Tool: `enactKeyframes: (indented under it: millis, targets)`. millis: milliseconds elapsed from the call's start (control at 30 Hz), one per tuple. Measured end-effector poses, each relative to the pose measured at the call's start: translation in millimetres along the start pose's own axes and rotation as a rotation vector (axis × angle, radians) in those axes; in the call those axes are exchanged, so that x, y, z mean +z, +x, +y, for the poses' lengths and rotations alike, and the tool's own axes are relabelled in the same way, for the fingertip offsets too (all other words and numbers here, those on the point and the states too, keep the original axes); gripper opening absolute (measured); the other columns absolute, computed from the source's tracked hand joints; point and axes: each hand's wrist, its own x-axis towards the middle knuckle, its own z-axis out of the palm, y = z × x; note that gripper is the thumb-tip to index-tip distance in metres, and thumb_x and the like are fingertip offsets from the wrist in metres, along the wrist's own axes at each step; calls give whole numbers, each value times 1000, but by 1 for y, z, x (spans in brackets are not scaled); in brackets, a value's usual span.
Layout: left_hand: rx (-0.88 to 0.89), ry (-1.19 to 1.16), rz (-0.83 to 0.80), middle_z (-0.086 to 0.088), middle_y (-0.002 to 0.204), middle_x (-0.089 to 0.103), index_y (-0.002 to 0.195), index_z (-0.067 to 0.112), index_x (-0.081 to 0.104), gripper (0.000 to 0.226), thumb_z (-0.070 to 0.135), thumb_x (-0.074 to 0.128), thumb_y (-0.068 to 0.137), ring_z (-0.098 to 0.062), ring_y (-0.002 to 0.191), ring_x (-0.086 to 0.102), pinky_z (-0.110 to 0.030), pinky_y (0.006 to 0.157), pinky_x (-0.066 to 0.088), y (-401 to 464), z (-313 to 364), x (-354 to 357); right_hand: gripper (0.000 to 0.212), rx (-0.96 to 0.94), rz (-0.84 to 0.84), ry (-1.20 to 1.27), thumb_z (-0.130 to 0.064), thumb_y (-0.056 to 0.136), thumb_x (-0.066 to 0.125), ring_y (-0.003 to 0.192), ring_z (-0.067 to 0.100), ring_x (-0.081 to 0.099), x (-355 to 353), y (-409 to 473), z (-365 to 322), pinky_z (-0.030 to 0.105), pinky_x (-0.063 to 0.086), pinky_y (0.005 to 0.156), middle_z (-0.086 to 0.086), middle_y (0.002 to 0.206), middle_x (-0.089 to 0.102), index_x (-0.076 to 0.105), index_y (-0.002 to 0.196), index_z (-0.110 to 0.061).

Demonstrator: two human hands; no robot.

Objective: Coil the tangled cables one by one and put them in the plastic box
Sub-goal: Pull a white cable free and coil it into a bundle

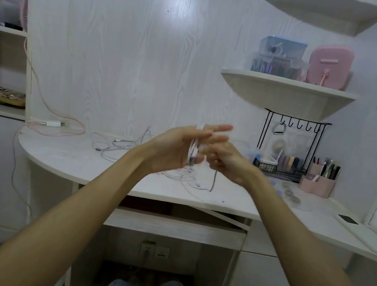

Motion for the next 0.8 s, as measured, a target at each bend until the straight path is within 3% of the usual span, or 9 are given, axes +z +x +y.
enactKeyframes:
  millis: [67,133,267,367,433,533,667,733,800]
  targets:
    - [88,-154,98,0,114,69,131,11,49,36,11,35,98,-13,96,69,-22,70,57,7,5,0,34,-39,170,-208,-18,101,34,52,10,28,18,1,7,22,20,49,-2,58,34,41,68,-14]
    - [168,-242,207,-8,121,66,136,7,39,38,6,34,98,-24,105,67,-32,84,56,14,5,-1,44,-96,248,-438,-24,103,30,53,10,37,36,-1,11,20,30,52,-3,59,42,39,61,-18]
    - [212,28,517,-7,138,53,144,13,31,44,10,39,101,-25,115,60,-33,104,40,25,-2,-15,36,-122,189,-729,-25,103,23,80,23,56,59,-17,10,38,47,77,9,89,61,52,84,-14]
    - [91,285,567,-1,140,51,148,22,26,49,21,41,101,-17,115,59,-34,95,43,19,-18,-26,32,-117,-39,-879,-16,102,28,105,27,56,54,-27,5,33,44,90,12,121,60,55,116,-6]
    - [8,414,515,8,137,53,146,28,29,46,27,40,101,-5,103,64,-28,80,51,12,-30,-32,34,-81,-223,-917,-12,101,30,100,16,54,43,-30,-2,14,38,79,1,114,59,57,122,-7]
    - [-76,733,431,16,128,51,144,30,34,43,28,36,101,15,80,63,-10,64,47,3,-41,-34,32,1,-453,-886,-17,101,34,66,4,44,24,-31,-16,12,35,65,-9,74,48,65,108,-11]
    - [-144,748,327,1,90,71,137,22,38,37,20,30,101,-10,60,68,-16,45,45,-1,-44,-30,34,10,-531,-748,-29,99,43,67,7,50,-4,-27,-27,19,42,82,-3,67,54,63,75,-16]
    - [-232,807,287,-3,71,70,126,12,49,38,30,26,102,-14,46,60,-18,42,40,-2,-40,-30,36,-1,-537,-635,-31,98,47,72,9,53,-16,-25,-30,17,46,82,-1,69,55,61,68,-15]
    - [-333,820,226,1,57,61,115,10,59,60,52,20,98,-12,38,46,-17,43,36,-2,-35,-34,38,-14,-524,-521,-29,97,49,70,11,49,-26,-21,-32,18,47,79,-2,66,51,58,62,-17]
